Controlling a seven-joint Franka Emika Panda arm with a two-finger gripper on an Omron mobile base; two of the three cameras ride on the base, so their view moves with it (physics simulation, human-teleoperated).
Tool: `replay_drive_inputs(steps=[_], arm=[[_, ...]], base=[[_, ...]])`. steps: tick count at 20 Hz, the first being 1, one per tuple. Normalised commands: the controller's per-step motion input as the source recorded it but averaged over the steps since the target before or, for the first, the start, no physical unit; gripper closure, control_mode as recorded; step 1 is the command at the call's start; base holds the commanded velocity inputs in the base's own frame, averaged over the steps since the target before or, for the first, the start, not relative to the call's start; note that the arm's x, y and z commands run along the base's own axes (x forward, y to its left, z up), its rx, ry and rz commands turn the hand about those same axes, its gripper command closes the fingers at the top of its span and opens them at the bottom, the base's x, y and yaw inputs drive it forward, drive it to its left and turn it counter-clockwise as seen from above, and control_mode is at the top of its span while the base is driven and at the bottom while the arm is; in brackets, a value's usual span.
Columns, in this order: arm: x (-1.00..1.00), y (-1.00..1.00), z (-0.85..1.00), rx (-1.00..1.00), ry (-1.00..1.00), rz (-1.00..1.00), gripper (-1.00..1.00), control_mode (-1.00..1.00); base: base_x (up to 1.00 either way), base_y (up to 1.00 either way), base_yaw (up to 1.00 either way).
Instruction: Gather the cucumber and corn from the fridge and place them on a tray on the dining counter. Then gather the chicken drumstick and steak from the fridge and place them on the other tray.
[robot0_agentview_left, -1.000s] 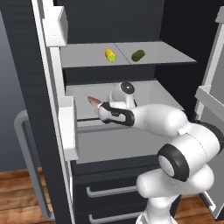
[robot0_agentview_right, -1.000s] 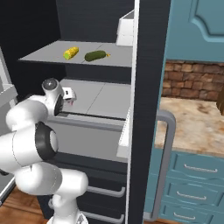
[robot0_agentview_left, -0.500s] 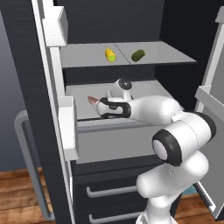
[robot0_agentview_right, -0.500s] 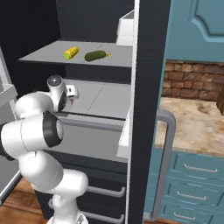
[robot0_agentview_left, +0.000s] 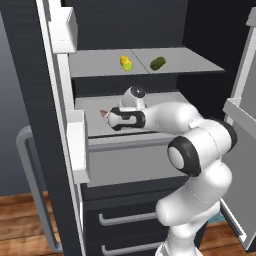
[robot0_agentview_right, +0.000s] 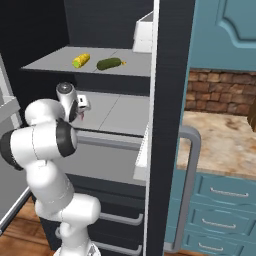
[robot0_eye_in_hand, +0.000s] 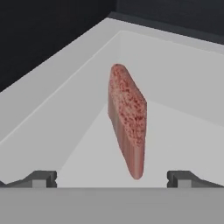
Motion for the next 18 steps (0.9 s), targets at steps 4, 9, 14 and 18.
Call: replay_drive_inputs(steps=[4, 9, 14, 18], arm=[[0.19, 0.00, -0.36, 0.00, 0.02, 0.00, -1.00, -1.00], [0.32, 0.00, -0.14, 0.00, 0.00, 0.00, -1.00, -1.00], [0.41, 0.04, -0.01, 0.00, 0.01, 0.00, -1.00, -1.00], [0.24, 0.10, -0.20, 0.00, 0.03, 0.00, -1.00, -1.00]], base=[[0.00, 0.00, 0.00], [0.00, 0.00, 0.00], [0.00, 0.00, 0.00], [0.00, 0.00, 0.00]])
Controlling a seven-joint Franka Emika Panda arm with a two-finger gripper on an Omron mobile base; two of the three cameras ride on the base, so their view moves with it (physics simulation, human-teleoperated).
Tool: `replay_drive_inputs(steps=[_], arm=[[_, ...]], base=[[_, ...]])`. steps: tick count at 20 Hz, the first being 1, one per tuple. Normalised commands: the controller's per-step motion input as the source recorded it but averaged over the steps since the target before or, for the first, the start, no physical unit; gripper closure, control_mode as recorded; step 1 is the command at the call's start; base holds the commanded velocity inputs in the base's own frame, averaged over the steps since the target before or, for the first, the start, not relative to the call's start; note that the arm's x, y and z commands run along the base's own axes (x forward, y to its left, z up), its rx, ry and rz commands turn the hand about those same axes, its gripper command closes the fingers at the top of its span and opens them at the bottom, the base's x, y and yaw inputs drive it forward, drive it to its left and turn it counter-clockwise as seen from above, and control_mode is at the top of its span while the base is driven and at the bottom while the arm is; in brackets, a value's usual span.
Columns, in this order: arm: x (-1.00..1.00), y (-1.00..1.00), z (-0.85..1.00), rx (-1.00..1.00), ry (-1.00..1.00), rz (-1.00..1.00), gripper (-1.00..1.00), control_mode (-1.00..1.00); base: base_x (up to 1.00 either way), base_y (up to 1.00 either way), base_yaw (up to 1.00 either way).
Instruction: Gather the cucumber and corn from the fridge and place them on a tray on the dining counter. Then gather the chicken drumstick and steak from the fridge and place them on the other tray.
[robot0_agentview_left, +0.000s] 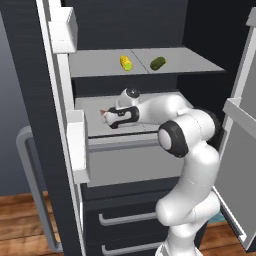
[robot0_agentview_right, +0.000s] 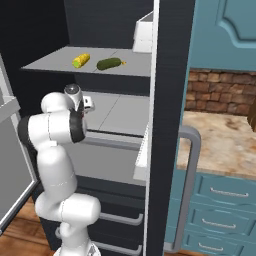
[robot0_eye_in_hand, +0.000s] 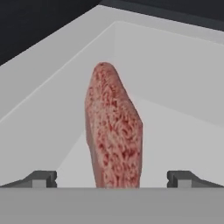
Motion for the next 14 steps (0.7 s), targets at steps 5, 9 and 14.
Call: replay_drive_inputs(steps=[5, 9, 14], arm=[[0.23, 0.13, -0.25, 0.00, 0.00, 0.00, -1.00, -1.00], [0.24, 0.12, -0.18, 0.00, 0.00, 0.00, -1.00, -1.00], [0.13, 0.15, -0.27, 0.00, 0.02, 0.00, 1.00, -1.00]], base=[[0.00, 0.00, 0.00], [0.00, 0.00, 0.00], [0.00, 0.00, 0.00]])
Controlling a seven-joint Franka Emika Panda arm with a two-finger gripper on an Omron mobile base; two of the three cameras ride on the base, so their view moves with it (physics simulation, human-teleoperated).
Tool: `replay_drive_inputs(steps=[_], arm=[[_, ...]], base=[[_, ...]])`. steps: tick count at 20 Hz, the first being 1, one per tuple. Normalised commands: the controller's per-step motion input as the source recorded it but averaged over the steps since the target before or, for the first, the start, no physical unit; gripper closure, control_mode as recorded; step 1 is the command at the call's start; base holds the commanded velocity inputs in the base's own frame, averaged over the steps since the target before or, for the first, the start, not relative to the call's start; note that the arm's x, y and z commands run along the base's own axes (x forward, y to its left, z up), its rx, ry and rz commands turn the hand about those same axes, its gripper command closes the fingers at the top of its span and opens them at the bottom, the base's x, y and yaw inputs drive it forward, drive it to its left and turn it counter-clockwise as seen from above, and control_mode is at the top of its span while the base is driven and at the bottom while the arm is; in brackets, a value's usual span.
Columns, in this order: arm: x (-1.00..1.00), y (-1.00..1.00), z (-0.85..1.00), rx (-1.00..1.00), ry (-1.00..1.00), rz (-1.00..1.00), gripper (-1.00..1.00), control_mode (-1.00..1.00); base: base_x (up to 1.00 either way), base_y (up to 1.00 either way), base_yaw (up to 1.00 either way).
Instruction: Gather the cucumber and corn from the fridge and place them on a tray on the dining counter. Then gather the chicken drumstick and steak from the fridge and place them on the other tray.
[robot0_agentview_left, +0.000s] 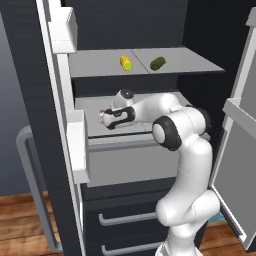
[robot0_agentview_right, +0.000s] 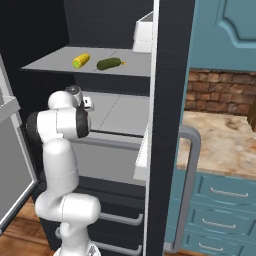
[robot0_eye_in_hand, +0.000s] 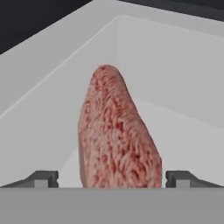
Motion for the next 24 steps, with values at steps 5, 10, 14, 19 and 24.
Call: replay_drive_inputs(steps=[5, 10, 14, 19, 24], arm=[[-0.07, 0.05, -0.69, -0.01, 0.08, 0.00, 1.00, -1.00], [-0.53, -0.22, -0.99, 0.00, 0.06, 0.00, 1.00, -1.00], [-0.78, -0.31, -0.89, 0.00, 0.00, 0.00, 1.00, -1.00], [-0.97, -0.48, -0.25, 0.06, -0.02, 0.00, 1.00, -1.00], [-1.00, -0.52, 0.52, 0.11, 0.00, -0.06, 1.00, -1.00]], base=[[0.00, 0.00, 0.00], [0.00, 0.00, 0.00], [0.00, 0.00, 0.00], [0.00, 0.00, 0.00], [0.00, 0.00, 0.00]])
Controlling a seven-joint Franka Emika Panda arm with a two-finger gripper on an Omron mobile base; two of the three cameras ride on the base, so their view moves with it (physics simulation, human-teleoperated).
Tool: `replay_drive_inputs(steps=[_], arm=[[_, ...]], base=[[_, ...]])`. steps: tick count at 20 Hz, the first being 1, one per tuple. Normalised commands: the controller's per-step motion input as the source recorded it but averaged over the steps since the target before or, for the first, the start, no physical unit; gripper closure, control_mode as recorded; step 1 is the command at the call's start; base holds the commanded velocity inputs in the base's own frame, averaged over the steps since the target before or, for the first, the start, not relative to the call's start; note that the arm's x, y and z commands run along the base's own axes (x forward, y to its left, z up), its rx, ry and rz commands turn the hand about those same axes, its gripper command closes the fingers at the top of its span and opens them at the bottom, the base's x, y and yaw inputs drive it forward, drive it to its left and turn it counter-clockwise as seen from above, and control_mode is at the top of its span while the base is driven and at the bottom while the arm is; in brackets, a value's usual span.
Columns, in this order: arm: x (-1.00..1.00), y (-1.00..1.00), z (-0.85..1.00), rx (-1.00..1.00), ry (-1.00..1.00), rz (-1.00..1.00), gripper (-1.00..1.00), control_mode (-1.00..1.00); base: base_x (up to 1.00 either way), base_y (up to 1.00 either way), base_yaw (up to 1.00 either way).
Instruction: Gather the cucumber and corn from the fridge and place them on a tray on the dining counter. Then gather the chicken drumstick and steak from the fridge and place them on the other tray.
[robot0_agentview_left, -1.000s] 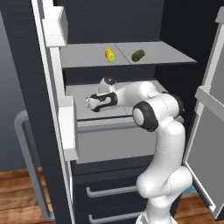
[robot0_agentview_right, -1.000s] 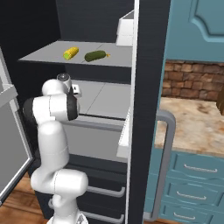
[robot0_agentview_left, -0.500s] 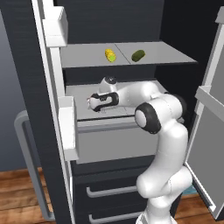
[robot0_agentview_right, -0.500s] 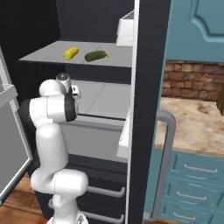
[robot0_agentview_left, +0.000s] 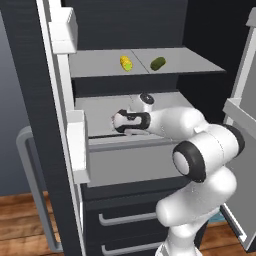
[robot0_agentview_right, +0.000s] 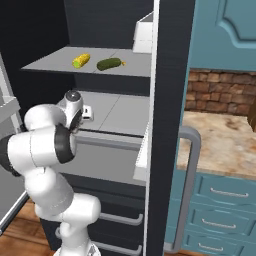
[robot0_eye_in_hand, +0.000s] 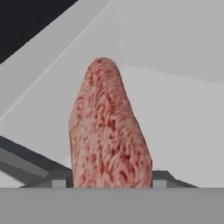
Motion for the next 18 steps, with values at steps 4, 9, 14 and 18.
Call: replay_drive_inputs(steps=[4, 9, 14, 18], arm=[[-1.00, -0.33, 0.63, 0.00, 0.00, -0.11, 1.00, -1.00], [-0.99, -0.35, 0.45, 0.00, 0.08, -0.13, 1.00, -1.00], [-1.00, -0.41, 0.27, 0.00, 0.09, -0.09, 1.00, -1.00], [-0.80, -0.21, 0.11, -0.02, 0.14, -0.03, 1.00, -1.00]], base=[[0.00, 0.00, 0.00], [0.00, 0.00, 0.00], [0.00, 0.00, 0.00], [0.00, 0.00, 0.00]])
